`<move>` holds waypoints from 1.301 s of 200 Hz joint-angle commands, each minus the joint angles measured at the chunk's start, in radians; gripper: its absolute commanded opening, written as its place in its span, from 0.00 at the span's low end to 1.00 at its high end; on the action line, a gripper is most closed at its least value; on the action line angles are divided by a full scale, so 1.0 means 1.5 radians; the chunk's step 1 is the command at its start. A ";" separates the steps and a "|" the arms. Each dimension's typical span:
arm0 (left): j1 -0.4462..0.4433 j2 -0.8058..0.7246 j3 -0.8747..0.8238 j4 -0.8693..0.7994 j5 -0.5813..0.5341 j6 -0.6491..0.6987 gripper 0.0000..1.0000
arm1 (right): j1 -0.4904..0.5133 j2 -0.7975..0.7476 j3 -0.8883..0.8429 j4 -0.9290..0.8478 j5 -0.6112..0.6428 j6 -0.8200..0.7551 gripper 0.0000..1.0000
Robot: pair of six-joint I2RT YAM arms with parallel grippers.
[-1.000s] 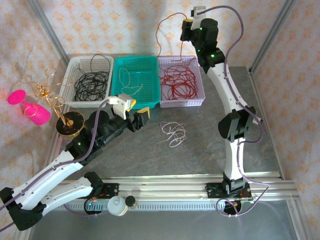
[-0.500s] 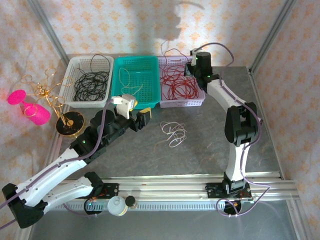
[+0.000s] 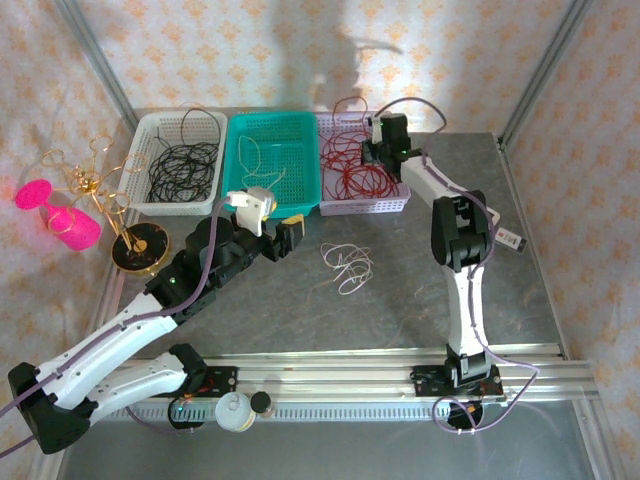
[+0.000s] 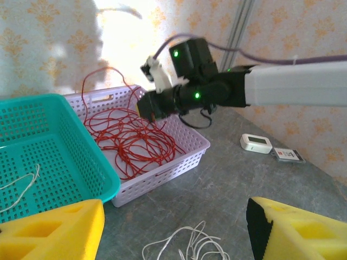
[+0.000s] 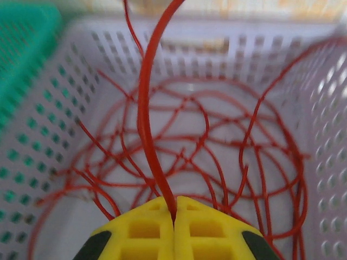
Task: Untangle the cables
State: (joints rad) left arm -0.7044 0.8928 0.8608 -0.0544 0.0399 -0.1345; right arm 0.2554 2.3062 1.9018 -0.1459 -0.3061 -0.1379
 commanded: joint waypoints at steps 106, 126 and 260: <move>0.020 0.037 0.004 0.035 0.004 -0.003 0.72 | 0.003 -0.067 -0.014 -0.026 0.046 -0.011 0.48; 0.020 0.036 -0.002 0.036 0.006 -0.008 0.72 | 0.002 -0.120 -0.052 -0.007 0.058 -0.003 0.49; 0.022 0.042 -0.185 0.115 0.075 -0.173 0.64 | 0.116 -0.623 -0.735 0.060 0.042 0.196 0.51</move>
State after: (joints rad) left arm -0.6796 0.9333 0.6250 0.0429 0.1310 -0.3088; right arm 0.3809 1.3968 0.8772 -0.0189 -0.2512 0.1181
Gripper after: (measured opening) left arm 0.663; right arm 0.498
